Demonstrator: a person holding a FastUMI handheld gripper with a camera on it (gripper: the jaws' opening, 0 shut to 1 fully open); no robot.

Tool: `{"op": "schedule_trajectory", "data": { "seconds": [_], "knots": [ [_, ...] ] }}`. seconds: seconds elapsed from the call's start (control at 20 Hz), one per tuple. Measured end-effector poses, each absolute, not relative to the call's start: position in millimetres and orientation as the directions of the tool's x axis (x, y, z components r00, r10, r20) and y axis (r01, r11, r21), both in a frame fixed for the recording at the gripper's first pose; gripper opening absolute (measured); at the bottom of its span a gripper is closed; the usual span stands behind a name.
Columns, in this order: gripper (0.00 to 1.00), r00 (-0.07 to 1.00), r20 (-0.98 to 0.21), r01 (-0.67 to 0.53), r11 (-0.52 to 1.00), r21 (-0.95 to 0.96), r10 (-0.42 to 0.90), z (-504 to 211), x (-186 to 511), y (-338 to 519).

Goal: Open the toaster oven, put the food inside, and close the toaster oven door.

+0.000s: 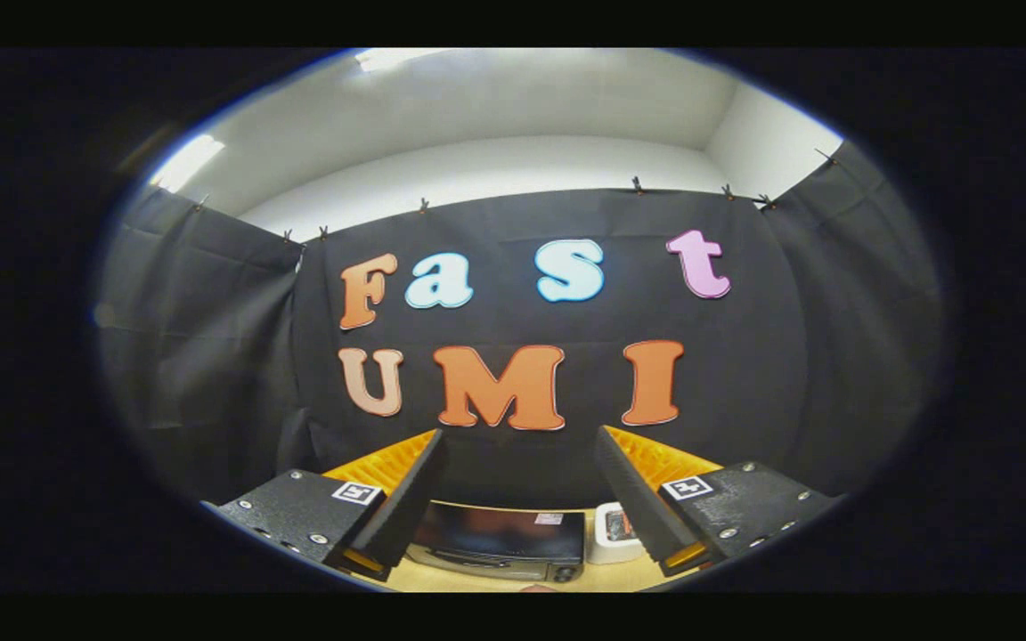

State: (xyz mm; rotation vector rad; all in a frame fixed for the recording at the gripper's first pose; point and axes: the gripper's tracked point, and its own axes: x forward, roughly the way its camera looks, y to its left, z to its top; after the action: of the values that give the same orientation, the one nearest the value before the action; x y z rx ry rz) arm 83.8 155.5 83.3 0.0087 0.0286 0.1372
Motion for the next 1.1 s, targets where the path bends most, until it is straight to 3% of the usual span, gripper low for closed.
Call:
{"op": "schedule_trajectory", "data": {
  "seconds": [0.3,1.1],
  "knots": [
    [0.98,0.993,0.041,-0.107,0.991,-0.077,0.111,107.5,80.4,142.4],
    [0.99,0.992,0.088,-0.084,0.989,-0.122,0.095,131.8,73.4,147.6]
  ]
}}
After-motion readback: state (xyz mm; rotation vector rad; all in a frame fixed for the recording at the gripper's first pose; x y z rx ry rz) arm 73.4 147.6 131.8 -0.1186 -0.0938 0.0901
